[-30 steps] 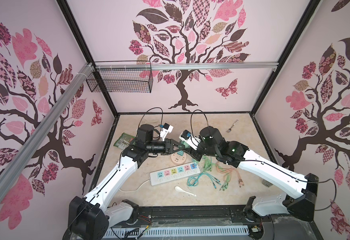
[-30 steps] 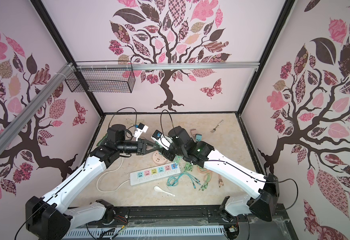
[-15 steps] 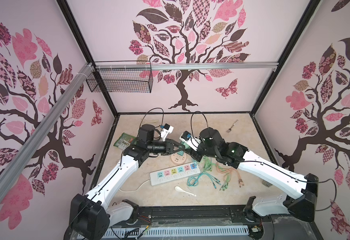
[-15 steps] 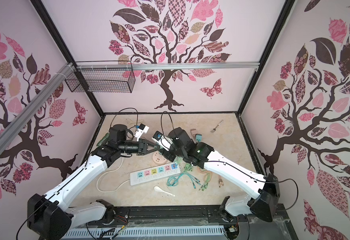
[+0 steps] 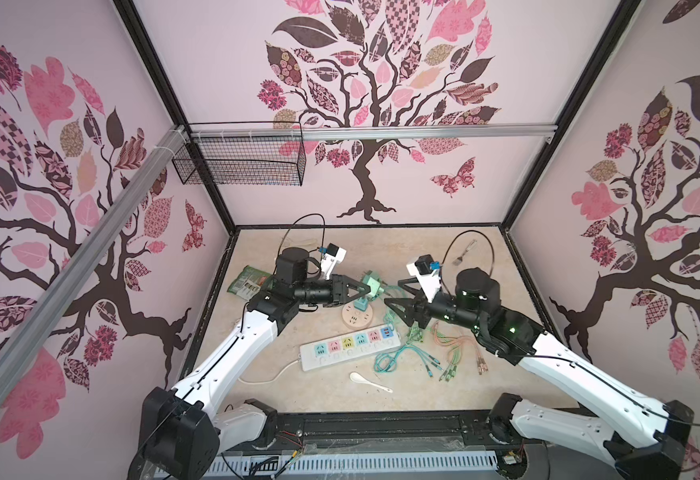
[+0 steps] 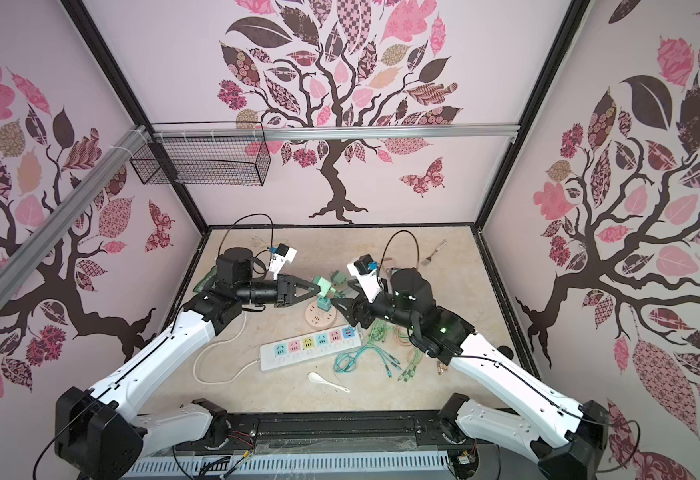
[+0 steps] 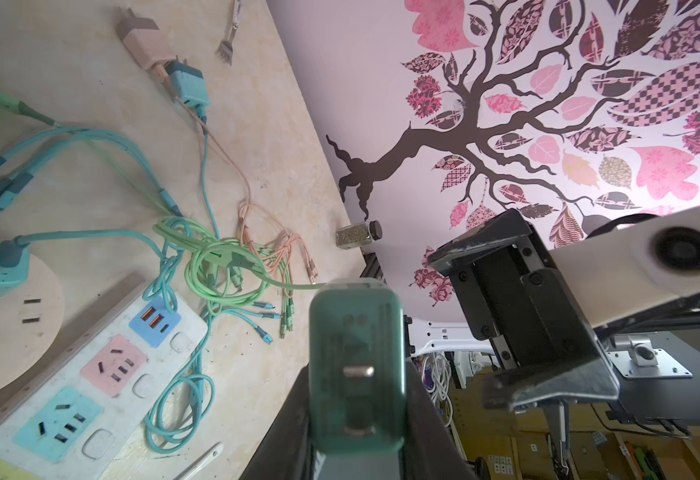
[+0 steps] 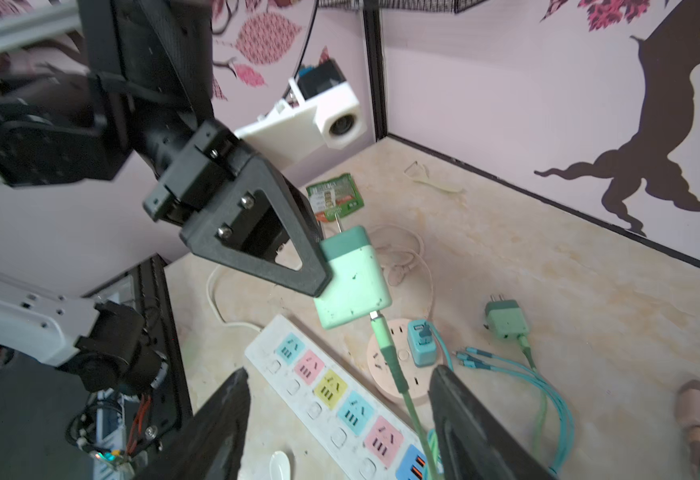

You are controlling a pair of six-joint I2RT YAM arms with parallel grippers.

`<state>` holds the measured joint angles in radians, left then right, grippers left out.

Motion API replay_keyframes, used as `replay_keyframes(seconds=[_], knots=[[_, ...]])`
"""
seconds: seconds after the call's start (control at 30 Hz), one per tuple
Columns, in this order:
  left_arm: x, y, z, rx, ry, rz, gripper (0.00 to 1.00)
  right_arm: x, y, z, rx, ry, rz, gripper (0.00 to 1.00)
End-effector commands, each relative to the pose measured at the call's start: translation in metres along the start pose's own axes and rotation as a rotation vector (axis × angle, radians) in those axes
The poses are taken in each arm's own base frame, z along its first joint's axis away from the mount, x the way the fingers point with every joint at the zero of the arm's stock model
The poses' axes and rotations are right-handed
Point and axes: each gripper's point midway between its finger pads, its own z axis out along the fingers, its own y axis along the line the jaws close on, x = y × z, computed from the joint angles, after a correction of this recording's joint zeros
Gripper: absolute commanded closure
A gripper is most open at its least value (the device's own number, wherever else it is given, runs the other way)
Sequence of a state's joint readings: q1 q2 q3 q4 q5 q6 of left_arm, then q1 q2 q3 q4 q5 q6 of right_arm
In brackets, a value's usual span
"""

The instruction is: Insert the plug

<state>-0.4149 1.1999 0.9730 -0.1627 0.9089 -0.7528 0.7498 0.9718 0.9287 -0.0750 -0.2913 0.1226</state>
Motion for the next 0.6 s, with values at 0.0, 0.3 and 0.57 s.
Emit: replay_keyframes(seconds=[0.0,0.3,0.57], knots=[[-0.013,-0.025,-0.008,0.093,-0.101,0.116,1.0,-0.027,0.035,-0.009,-0.199,-0.124,0.123,0.27],[-0.024,-0.061,-0.024,0.206,-0.264,0.305,1.0,-0.046,0.055,-0.01,-0.427,-0.288,0.338,0.33],[-0.016,-0.08,-0.032,0.282,-0.312,0.385,1.0,-0.059,0.058,-0.009,-0.497,-0.36,0.393,0.39]])
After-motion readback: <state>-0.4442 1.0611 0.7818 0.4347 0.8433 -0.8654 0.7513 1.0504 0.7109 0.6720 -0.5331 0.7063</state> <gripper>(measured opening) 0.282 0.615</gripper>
